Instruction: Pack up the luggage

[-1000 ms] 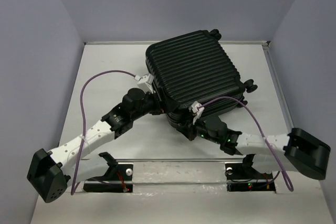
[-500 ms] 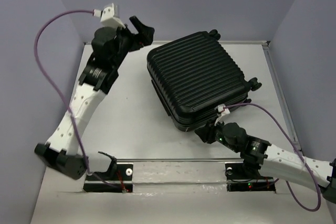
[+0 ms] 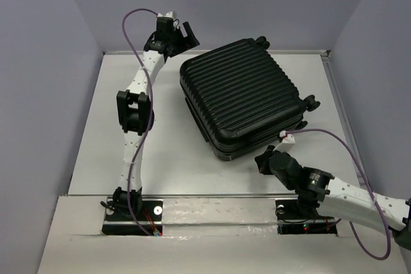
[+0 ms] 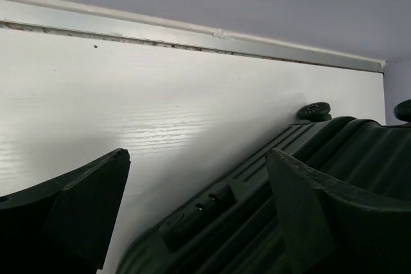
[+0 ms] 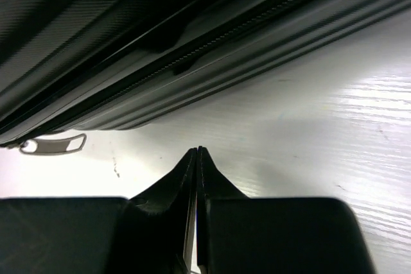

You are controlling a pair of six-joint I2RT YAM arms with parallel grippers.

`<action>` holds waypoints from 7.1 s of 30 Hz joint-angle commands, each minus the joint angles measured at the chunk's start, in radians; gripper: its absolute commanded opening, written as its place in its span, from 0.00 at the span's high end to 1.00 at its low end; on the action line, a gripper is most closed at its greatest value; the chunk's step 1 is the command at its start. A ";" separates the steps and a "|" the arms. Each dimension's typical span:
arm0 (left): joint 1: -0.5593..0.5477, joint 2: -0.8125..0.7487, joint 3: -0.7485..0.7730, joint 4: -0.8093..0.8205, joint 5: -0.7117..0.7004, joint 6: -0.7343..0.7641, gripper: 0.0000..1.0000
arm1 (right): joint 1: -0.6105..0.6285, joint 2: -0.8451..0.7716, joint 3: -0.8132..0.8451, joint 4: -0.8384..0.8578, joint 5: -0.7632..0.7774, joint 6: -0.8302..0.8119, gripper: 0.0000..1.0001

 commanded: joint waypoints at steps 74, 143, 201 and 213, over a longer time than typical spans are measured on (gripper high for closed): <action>0.494 -1.098 -1.368 0.588 -0.075 -0.335 0.01 | -0.694 0.973 0.836 0.438 -0.767 -0.452 0.48; -0.492 -1.440 -1.695 0.398 -0.090 -0.106 0.08 | -0.455 0.577 -0.028 0.954 -0.979 -0.455 0.93; 0.298 -0.601 -0.914 0.274 0.601 0.156 0.01 | 0.091 0.801 0.174 0.969 -0.246 -0.190 0.93; 0.237 -0.587 -0.966 0.212 0.522 0.211 0.38 | -0.039 0.758 0.142 0.978 -0.364 -0.197 0.93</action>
